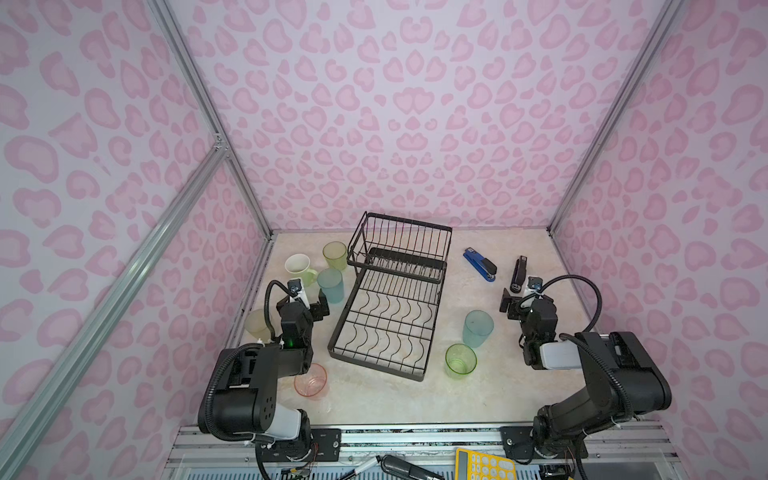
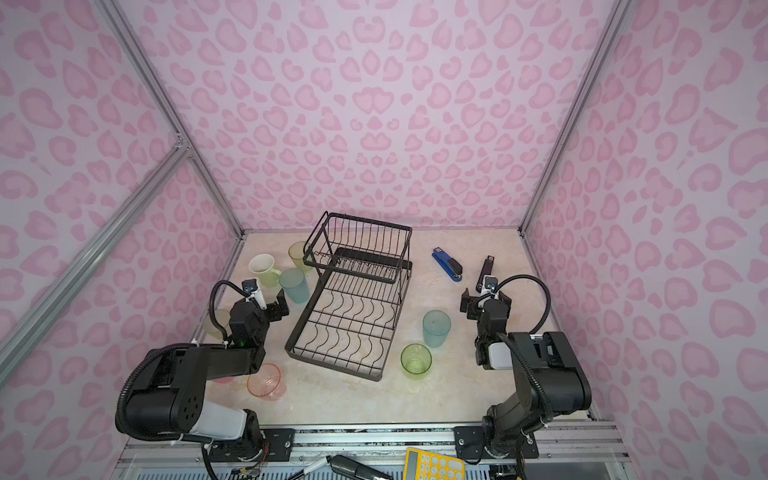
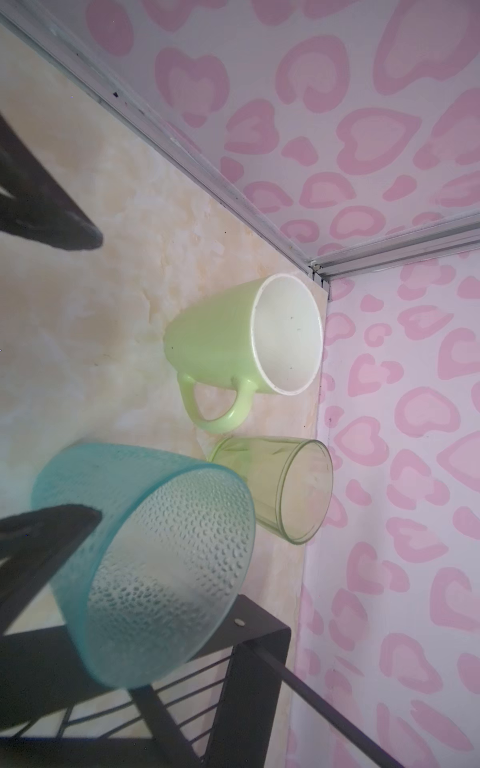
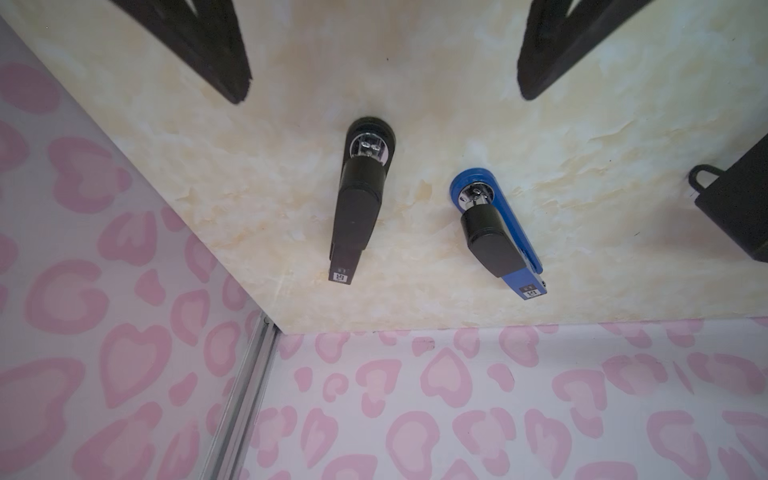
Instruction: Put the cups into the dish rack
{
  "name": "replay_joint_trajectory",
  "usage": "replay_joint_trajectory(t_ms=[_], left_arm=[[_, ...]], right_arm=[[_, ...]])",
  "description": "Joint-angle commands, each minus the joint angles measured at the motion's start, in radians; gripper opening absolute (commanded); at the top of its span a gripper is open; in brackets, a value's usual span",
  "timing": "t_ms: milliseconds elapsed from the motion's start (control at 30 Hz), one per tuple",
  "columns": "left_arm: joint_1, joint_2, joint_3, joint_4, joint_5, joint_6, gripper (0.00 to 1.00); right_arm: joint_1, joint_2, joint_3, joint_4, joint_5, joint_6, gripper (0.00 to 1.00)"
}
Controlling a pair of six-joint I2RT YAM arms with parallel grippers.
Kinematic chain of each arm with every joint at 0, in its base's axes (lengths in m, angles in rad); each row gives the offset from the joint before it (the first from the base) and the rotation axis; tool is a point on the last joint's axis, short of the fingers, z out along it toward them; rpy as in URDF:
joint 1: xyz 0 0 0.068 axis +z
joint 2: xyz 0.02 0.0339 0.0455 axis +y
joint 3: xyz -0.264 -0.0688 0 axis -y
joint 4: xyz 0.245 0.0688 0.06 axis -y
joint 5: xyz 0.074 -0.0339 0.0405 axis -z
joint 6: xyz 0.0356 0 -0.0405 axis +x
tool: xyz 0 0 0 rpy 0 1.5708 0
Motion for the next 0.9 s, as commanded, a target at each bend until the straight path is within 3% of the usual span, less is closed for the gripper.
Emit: replay_joint_trajectory(t_ms=[0, 867], left_arm=[[0.002, -0.001, 0.002, 0.028, -0.003, -0.005, 0.97], [0.001, -0.003, 0.002, 0.026, -0.003, -0.007, 0.97]], right_arm=[[0.002, 0.003, -0.006, 0.030, 0.010, -0.003, 1.00], [0.000, 0.004, -0.003, 0.026, 0.009, -0.001, 1.00]])
